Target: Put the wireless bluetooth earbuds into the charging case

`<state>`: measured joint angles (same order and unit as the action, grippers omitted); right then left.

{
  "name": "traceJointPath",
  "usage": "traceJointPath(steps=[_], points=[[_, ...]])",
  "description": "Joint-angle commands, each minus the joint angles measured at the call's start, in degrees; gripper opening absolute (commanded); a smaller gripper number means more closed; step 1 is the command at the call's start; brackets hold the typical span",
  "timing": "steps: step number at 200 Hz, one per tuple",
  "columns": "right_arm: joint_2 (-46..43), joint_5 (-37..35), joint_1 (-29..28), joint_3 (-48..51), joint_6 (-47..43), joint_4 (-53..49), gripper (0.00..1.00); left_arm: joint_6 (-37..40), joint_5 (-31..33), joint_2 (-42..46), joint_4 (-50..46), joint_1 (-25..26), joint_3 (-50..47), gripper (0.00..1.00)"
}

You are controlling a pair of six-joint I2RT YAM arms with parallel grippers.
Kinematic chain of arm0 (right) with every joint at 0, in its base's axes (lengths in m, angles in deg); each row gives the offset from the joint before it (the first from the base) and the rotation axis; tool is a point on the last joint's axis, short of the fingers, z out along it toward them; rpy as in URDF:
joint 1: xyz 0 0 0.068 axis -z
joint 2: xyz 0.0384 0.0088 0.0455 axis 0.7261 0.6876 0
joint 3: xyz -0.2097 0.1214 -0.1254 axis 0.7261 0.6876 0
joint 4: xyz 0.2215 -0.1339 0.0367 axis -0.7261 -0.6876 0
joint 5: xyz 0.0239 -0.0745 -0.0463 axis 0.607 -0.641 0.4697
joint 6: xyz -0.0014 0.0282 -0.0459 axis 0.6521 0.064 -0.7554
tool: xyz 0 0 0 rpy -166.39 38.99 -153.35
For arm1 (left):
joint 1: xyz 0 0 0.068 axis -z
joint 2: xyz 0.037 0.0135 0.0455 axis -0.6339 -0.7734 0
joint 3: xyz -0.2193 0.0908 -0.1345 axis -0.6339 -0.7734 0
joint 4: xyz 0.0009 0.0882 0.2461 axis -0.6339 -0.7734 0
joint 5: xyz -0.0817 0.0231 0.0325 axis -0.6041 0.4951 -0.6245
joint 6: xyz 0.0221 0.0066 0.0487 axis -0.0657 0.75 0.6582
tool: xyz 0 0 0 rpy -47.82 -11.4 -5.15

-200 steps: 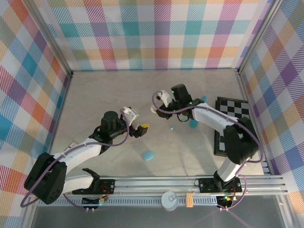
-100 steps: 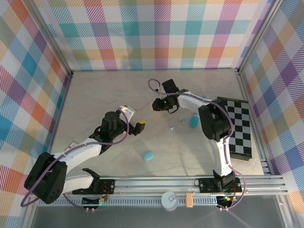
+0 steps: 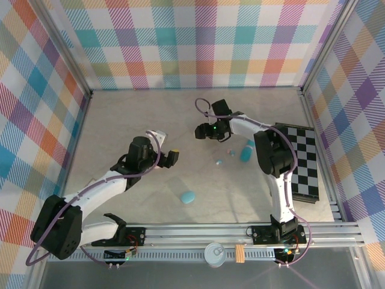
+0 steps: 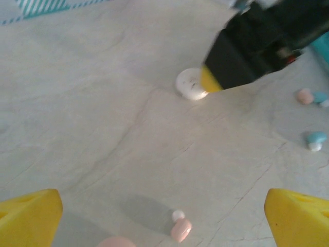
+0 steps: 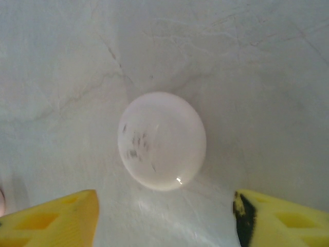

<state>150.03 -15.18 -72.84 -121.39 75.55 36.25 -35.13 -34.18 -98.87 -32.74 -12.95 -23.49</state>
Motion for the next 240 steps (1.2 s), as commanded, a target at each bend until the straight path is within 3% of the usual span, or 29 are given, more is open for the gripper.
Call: traceJointPath(steps=[1,33,61,88,122,169,201,240], points=[[-8.8,-0.9,0.1,4.1,-4.8,4.5,0.76,-1.7,1.6,-1.7,-14.8,-0.7,5.5,0.99],[-17.1,1.4,0.1,12.7,-9.1,11.4,0.83,0.8,5.6,-5.4,-29.2,-0.8,11.5,0.99],[-22.4,1.9,0.2,20.3,-9.6,19.0,0.91,3.2,11.0,-10.8,-36.3,-0.8,14.8,0.99],[-23.9,1.7,0.2,21.8,-9.6,19.2,0.92,4.8,12.2,-16.3,-40.7,-0.8,17.8,0.98],[-24.6,1.9,0.2,22.3,-8.2,20.4,0.92,7.2,10.7,-21.6,-42.3,-1.1,19.9,0.93],[-25.9,1.2,0.1,23.2,-6.7,21.3,0.92,7.9,8.8,-25.5,-40.7,-2.6,20.5,0.67],[-27.4,0.1,0.1,24.3,-6.6,21.6,0.92,8.0,7.1,-26.7,-38.4,-2.9,20.5,0.59],[-27.4,-0.4,0.1,24.4,-5.5,21.6,0.92,8.1,5.2,-28.3,-37.0,-2.9,20.5,0.58]])
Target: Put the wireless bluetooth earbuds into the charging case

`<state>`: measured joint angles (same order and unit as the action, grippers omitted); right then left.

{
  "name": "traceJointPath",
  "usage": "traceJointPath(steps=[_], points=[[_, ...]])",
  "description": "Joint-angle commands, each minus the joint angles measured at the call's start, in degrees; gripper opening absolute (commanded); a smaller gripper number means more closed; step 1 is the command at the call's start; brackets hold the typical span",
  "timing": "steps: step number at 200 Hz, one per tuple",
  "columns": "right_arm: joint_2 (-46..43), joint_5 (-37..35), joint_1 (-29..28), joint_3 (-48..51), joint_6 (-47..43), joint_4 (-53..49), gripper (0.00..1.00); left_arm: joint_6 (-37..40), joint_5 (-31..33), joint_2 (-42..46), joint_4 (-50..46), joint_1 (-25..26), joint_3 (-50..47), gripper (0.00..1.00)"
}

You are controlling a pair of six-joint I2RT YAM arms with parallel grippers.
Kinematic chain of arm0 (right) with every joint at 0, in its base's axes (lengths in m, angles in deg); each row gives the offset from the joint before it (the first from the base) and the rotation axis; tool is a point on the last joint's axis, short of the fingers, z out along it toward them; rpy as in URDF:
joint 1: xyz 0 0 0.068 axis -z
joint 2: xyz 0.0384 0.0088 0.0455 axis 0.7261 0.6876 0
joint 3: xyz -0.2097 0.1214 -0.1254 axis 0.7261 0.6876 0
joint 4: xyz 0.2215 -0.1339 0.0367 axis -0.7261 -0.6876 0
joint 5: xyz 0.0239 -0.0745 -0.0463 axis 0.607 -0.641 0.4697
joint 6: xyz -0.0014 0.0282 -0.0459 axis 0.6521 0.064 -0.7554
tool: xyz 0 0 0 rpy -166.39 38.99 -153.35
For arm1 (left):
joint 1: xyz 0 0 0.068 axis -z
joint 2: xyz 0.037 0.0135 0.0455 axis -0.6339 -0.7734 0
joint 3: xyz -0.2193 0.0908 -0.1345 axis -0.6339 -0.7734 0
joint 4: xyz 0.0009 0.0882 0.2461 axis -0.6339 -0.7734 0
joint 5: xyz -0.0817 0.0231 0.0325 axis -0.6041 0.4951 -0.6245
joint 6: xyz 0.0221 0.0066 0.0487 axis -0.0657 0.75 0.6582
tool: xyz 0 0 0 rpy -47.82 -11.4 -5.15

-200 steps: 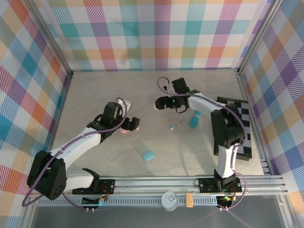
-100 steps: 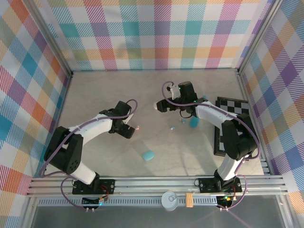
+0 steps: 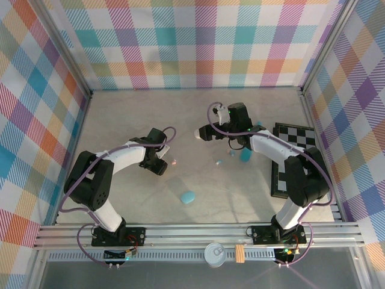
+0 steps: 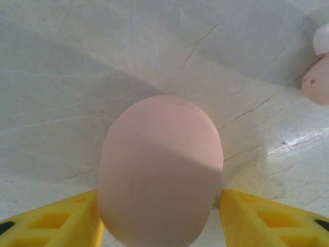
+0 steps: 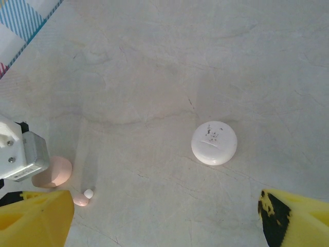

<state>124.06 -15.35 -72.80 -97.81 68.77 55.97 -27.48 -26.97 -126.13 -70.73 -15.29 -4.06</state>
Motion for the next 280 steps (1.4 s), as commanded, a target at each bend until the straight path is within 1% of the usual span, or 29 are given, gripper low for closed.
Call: traceJointPath(steps=[1,41,48,51,57,78,103,119,134,136,149,163,180,194,215,223,240,258,271,280], points=[[-1.4,-0.3,0.0,0.8,1.3,1.9,0.92,0.4,-2.0,-1.1,1.1,-0.5,1.1,0.58],[-1.5,0.0,0.1,1.1,5.2,4.2,0.92,-0.1,-2.5,-1.2,0.9,-0.5,0.7,0.46],[-1.8,0.5,0.1,1.3,6.3,4.9,0.93,-0.2,-2.5,-0.8,1.0,-0.5,0.5,0.45],[-2.0,0.6,0.1,1.4,6.8,5.1,0.97,-0.2,-2.6,-0.6,1.1,-0.5,0.4,0.45],[-2.4,0.8,0.1,1.5,7.9,5.3,1.0,-0.2,-2.6,-0.1,1.3,-0.4,0.1,0.44],[-4.5,1.2,0.7,2.4,12.5,4.9,0.99,-0.1,-3.0,2.5,3.2,0.1,-0.8,0.42],[-8.5,4.6,2.9,6.3,19.1,7.5,0.99,1.2,-5.5,7.3,7.1,1.0,-2.1,0.4],[-10.5,7.5,4.5,7.2,23.4,5.6,0.99,2.9,-8.5,10.7,11.0,1.5,-3.4,0.38],[-11.8,11.4,5.1,7.7,24.4,3.8,0.99,3.8,-11.5,13.5,14.5,1.7,-4.7,0.33],[-11.9,11.8,5.1,7.7,24.5,3.6,0.99,4.0,-12.1,13.9,16.2,1.7,-4.8,0.33],[-12.3,14.7,5.1,7.4,24.7,1.2,0.99,6.2,-15.4,16.3,20.5,2.4,-6.2,0.32],[-11.7,19.9,5.0,5.5,23.4,-3.0,0.99,7.0,-17.1,18.9,26.1,3.6,-8.5,0.32],[-11.2,21.7,3.7,3.0,21.7,-9.0,0.99,8.0,-20.8,21.7,32.3,4.5,-11.2,0.32],[-11.0,23.0,2.4,1.4,21.3,-11.8,1.0,8.9,-22.4,23.1,36.1,5.5,-12.8,0.32],[-9.5,26.7,1.0,-0.3,21.2,-13.3,0.95,10.5,-23.6,24.2,38.5,6.3,-13.8,0.32],[-8.7,27.0,0.6,-0.9,21.3,-13.9,0.92,11.7,-24.5,24.5,39.5,6.5,-14.4,0.32],[-7.0,28.2,-0.1,-1.0,22.8,-12.5,0.87,11.6,-25.4,25.3,42.6,6.8,-15.5,0.32],[-5.4,30.1,-1.2,-1.6,24.0,-10.9,0.8,12.0,-26.1,25.6,42.1,7.1,-15.2,0.32],[-4.8,30.2,-2.5,-2.0,23.0,-10.2,0.8,12.2,-26.4,25.6,41.8,7.2,-15.1,0.33],[-4.3,30.1,-3.2,-2.2,22.5,-10.1,0.77,12.4,-26.7,25.4,41.6,7.3,-15.2,0.33]])
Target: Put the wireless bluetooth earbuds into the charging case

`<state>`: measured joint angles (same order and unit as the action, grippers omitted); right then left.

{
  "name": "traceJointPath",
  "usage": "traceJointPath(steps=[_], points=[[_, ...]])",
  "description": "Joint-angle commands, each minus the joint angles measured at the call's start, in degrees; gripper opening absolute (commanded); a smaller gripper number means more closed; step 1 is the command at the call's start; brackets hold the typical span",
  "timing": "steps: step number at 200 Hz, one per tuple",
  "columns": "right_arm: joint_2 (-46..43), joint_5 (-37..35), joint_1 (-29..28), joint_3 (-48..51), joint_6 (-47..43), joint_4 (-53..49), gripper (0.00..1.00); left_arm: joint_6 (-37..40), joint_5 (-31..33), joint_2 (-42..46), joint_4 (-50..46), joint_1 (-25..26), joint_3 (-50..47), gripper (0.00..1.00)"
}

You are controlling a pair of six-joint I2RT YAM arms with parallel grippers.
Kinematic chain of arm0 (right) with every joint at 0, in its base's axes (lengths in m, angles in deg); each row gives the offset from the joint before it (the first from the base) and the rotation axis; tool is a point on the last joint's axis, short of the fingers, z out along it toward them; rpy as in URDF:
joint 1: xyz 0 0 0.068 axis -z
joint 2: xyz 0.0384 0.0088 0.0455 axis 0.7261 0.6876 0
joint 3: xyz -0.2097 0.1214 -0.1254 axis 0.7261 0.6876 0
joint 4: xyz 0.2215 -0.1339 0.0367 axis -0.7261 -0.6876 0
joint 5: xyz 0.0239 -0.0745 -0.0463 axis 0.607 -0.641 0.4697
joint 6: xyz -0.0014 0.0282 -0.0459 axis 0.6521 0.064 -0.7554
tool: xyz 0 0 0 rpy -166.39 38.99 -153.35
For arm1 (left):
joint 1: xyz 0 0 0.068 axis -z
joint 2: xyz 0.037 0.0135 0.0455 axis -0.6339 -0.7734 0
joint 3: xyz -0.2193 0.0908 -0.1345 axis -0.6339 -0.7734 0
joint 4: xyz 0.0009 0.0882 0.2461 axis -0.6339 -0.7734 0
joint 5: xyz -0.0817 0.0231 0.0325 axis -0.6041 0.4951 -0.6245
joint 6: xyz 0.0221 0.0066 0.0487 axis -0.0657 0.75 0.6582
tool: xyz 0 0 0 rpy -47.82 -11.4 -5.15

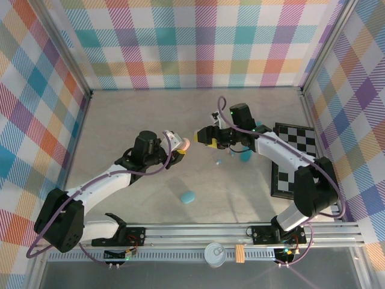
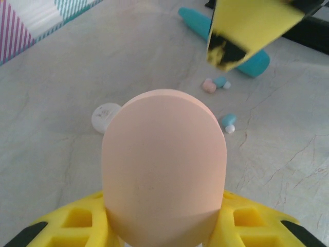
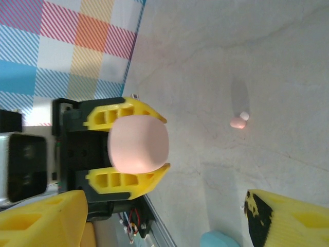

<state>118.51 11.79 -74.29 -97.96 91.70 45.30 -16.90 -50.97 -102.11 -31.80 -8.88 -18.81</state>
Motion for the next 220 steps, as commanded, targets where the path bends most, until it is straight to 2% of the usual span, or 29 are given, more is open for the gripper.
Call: traceJointPath(steps=[1,78,126,146,163,185,220], points=[[1.4,3.0,-1.8,-2.1,-0.4,0.6,0.77,1.8,-2.8,1.4,2.6,0.9,-0.4,0.33],[4.9,3.0,-4.7,-4.2,0.0,1.8,0.64,2.7,-3.7,0.6,2.2,1.4,-0.3,0.33],[5.0,1.6,-4.7,-4.8,1.4,1.9,0.43,3.2,-4.2,1.4,2.5,1.4,-0.6,0.34],[4.3,1.7,-4.7,-4.7,1.5,1.8,0.38,2.9,-3.9,1.7,3.8,1.4,-1.3,0.35],[3.5,1.8,-4.7,-4.6,1.1,1.0,0.31,2.1,-2.7,2.3,6.1,1.4,-2.3,0.44],[3.0,2.4,-4.5,-4.8,1.0,-0.7,0.3,0.6,-1.7,3.1,8.7,1.4,-3.2,0.48],[0.0,5.5,-2.6,-1.1,8.2,8.4,0.28,-3.8,-1.1,5.2,18.5,1.3,-6.7,0.69]])
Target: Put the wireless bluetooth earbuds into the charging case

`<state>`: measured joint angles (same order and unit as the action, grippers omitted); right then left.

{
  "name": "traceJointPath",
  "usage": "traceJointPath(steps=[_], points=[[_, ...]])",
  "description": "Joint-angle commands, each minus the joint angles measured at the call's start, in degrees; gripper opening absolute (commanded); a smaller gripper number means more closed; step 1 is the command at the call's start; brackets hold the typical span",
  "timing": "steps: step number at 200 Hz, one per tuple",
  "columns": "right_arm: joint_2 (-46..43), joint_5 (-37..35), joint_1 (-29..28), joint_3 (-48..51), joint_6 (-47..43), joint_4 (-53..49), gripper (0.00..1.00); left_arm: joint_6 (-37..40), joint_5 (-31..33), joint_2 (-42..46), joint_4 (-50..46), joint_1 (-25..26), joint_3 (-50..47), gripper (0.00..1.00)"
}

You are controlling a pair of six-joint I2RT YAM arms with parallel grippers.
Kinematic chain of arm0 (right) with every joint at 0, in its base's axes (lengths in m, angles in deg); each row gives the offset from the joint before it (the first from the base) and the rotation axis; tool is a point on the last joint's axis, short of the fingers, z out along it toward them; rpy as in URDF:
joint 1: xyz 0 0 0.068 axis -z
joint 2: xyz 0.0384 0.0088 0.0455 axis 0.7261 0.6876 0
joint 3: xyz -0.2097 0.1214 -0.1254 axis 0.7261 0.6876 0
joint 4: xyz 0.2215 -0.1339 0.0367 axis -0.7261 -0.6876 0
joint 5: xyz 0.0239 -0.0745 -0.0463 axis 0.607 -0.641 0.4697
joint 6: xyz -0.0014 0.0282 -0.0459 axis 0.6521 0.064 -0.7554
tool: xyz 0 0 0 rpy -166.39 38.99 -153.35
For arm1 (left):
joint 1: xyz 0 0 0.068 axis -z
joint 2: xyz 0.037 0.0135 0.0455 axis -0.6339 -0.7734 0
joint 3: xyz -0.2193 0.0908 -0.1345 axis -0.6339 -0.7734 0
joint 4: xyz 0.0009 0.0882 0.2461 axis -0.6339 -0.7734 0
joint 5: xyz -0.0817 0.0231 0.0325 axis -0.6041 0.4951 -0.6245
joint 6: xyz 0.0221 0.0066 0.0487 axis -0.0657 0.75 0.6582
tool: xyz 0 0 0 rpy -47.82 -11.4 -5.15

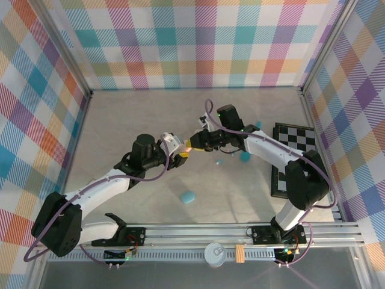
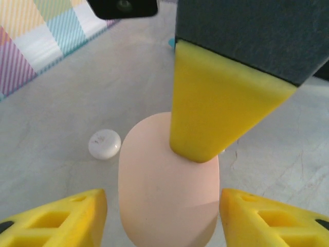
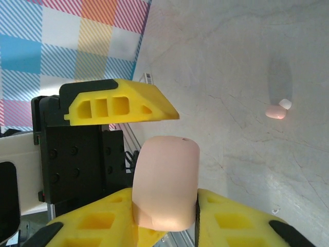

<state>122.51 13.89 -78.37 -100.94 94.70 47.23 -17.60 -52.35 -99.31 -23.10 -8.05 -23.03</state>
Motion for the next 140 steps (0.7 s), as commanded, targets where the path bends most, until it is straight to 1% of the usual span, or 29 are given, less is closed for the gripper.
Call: traceJointPath(steps=[1,13,29,45,53,74,95,110,118,125,140], points=[[-4.1,3.5,1.6,2.1,5.6,7.0,0.28,-3.2,0.2,2.5,10.0,0.5,-2.6,0.69],[-5.2,5.4,2.6,4.5,11.4,14.4,0.26,-5.0,-0.7,3.2,12.5,0.2,-3.1,0.7],[-6.1,7.0,3.5,7.5,19.5,25.4,0.25,-8.3,-1.7,3.8,17.7,-0.4,-4.4,0.71],[-6.5,8.3,3.8,8.7,25.1,31.8,0.25,-12.3,-1.9,4.0,24.2,-1.5,-6.0,0.71],[-6.5,8.5,3.9,9.5,27.5,34.8,0.25,-14.7,-2.1,3.8,29.2,-2.2,-7.0,0.72],[-6.1,8.8,4.1,11.7,36.0,44.8,0.24,-19.3,-4.2,1.3,41.5,-3.9,-9.1,0.73],[-4.0,7.5,4.1,14.2,46.9,60.3,0.23,-23.1,-6.2,-2.1,51.7,-4.9,-10.0,0.7],[-2.1,6.1,4.1,15.6,53.6,70.2,0.22,-24.0,-8.4,-5.1,57.8,-5.1,-9.9,0.68],[-1.0,5.2,4.2,16.1,56.4,74.1,0.21,-24.3,-9.6,-6.4,60.1,-5.1,-9.7,0.67],[-0.2,4.6,4.0,16.3,58.2,76.9,0.2,-24.3,-10.6,-7.1,60.2,-5.1,-8.9,0.66],[0.9,4.1,3.7,16.2,60.1,79.9,0.2,-23.9,-12.2,-8.3,60.3,-5.0,-7.8,0.63]])
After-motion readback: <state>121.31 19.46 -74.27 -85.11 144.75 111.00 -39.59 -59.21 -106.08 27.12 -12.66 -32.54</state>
